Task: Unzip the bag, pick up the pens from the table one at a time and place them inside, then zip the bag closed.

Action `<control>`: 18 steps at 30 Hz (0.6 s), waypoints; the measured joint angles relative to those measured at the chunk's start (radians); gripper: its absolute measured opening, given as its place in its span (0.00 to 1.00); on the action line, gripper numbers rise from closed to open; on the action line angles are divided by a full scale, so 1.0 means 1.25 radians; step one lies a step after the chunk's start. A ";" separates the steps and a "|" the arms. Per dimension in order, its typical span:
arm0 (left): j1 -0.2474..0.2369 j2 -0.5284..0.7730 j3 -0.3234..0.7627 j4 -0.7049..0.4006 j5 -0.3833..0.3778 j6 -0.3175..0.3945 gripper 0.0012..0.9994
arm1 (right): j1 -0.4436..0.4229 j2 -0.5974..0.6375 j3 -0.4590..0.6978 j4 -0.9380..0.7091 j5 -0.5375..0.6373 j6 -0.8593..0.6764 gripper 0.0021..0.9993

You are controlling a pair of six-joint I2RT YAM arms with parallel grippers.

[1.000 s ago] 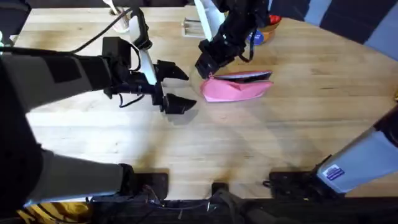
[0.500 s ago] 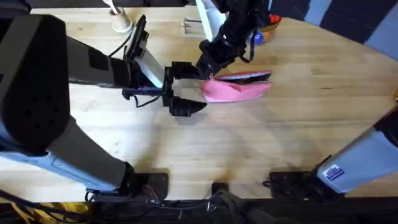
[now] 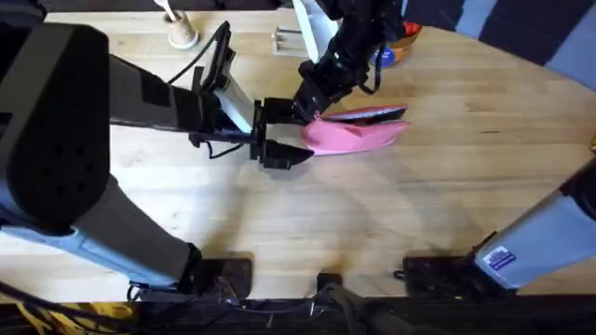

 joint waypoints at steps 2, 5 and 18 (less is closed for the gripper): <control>0.000 0.000 0.000 0.015 -0.007 0.002 0.48 | 0.000 0.000 0.000 -0.004 0.000 0.000 0.03; 0.000 0.000 0.000 0.039 -0.018 0.003 0.25 | 0.002 0.000 0.000 -0.006 -0.001 0.000 0.03; 0.000 0.000 0.000 0.060 -0.026 0.002 0.04 | 0.001 0.000 0.000 -0.008 0.001 0.000 0.03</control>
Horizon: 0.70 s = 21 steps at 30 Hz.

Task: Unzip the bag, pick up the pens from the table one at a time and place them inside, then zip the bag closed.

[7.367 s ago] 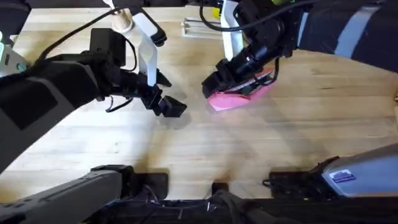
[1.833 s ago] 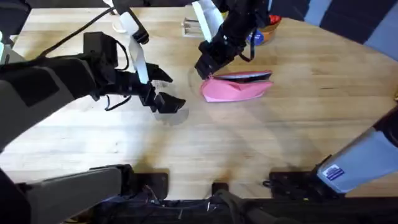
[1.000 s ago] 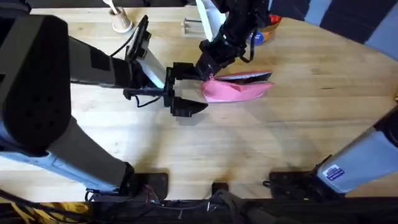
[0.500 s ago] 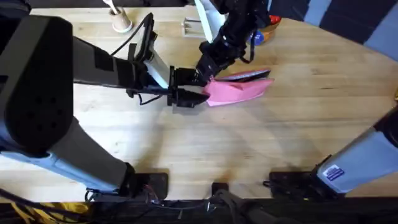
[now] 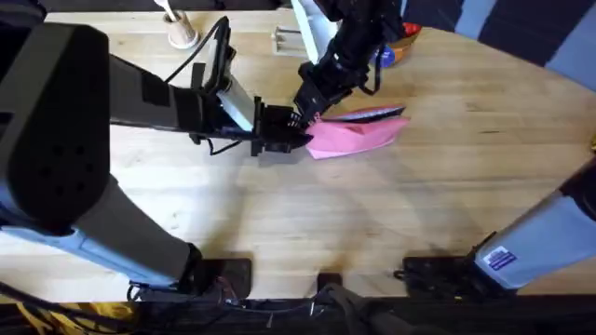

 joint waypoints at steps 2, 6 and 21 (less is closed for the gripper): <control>-0.001 0.000 0.000 0.000 0.000 0.000 0.04 | -0.004 0.000 0.000 -0.005 0.011 0.005 0.03; -0.005 0.000 0.000 0.000 0.000 -0.003 0.04 | -0.027 0.000 0.002 -0.030 0.040 0.027 0.03; -0.014 0.000 0.008 0.009 0.000 -0.006 0.04 | -0.198 0.000 0.003 -0.076 0.034 0.074 0.03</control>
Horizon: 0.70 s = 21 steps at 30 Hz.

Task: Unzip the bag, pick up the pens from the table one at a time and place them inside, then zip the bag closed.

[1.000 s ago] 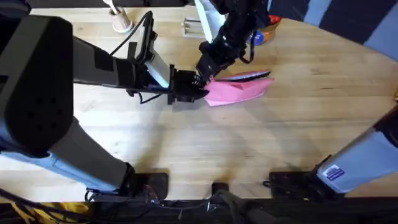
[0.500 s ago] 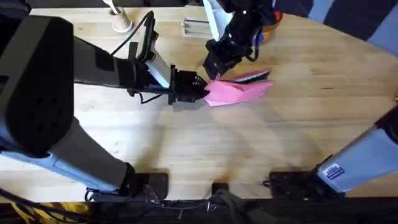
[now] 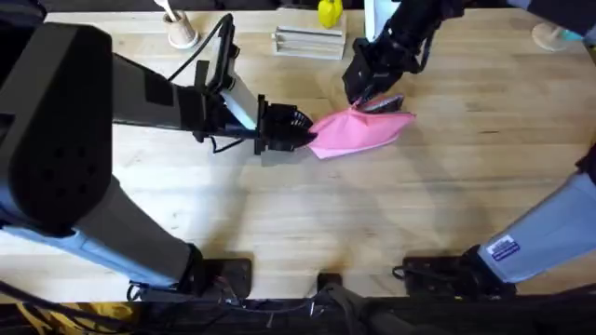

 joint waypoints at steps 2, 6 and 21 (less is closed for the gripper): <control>-0.001 0.000 0.001 0.000 0.000 0.000 0.04 | -0.012 0.000 0.000 0.000 -0.004 0.002 0.03; -0.001 0.000 0.001 -0.001 -0.002 0.000 0.04 | -0.046 0.000 0.000 0.000 0.003 0.010 0.03; -0.003 0.000 -0.001 -0.010 -0.017 -0.003 0.04 | -0.214 0.000 0.000 0.018 0.106 0.146 0.03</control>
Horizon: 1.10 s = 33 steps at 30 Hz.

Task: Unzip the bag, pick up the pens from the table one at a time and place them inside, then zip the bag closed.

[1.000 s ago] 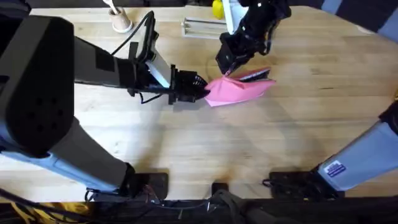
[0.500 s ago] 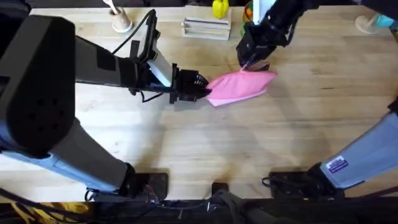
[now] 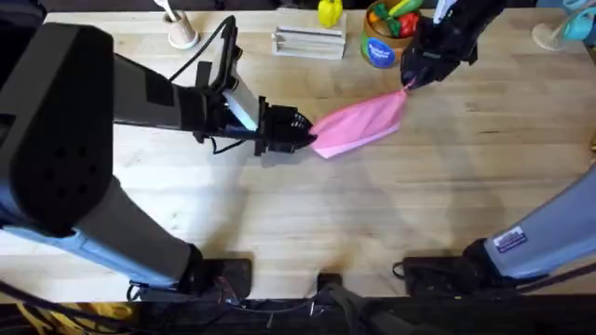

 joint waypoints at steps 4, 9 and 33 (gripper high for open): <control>-0.002 0.000 0.000 0.001 -0.001 0.000 0.04 | -0.008 0.000 -0.011 0.006 0.012 0.048 0.03; -0.002 0.000 0.000 0.001 -0.003 0.000 0.04 | -0.026 0.000 -0.078 0.061 0.030 0.100 0.03; 0.000 0.000 -0.002 -0.007 -0.008 -0.016 0.04 | -0.003 -0.359 -0.200 0.069 0.081 -0.009 0.99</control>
